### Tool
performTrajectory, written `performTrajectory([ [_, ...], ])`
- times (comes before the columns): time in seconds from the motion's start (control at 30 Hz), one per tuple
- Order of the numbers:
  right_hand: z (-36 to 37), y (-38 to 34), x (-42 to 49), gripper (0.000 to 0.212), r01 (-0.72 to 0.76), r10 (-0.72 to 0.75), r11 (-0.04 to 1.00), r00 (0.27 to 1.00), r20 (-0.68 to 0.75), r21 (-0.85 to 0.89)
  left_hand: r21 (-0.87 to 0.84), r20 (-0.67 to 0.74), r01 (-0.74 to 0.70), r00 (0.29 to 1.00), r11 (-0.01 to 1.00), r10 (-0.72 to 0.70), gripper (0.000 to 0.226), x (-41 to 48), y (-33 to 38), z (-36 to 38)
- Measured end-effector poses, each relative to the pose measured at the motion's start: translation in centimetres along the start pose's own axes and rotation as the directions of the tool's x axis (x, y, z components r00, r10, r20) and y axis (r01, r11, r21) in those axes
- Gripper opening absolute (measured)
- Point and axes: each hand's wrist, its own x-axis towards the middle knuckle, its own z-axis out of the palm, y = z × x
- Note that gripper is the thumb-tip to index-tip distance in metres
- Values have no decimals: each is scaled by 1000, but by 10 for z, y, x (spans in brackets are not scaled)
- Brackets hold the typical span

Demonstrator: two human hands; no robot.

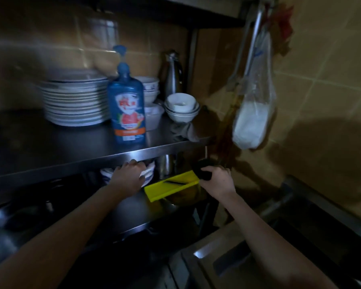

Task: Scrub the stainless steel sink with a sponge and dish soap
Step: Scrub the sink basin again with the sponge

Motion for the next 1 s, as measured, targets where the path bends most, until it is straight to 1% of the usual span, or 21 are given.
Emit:
performTrajectory([
  [0.13,9,-58,18,46,102,-102,995,995,-2,20,-28,-39,100,994,995,-101,30,-16,-39,-25],
  [0.23,18,-98,28,47,193,-193,981,981,3,16,-9,-69,171,983,985,-171,30,-27,-65,-42],
  [0.33,28,-135,33,48,254,-255,966,967,17,48,10,-71,234,970,972,-233,32,-38,-89,-55],
  [0.4,35,-157,35,47,284,-286,956,958,25,71,9,-77,267,961,964,-266,31,-45,-103,-62],
  [0.53,49,-197,38,45,359,-364,929,930,44,96,-54,-66,321,944,946,-324,31,-53,-127,-70],
  [0.67,65,-228,42,46,429,-437,895,898,56,119,-63,-76,365,926,929,-369,30,-61,-147,-74],
  [0.8,84,-251,51,46,445,-456,888,885,95,120,-42,-90,418,903,907,-420,31,-69,-163,-78],
  [1.0,104,-273,70,46,454,-467,883,878,111,120,-46,-88,433,896,900,-436,31,-68,-189,-81],
])
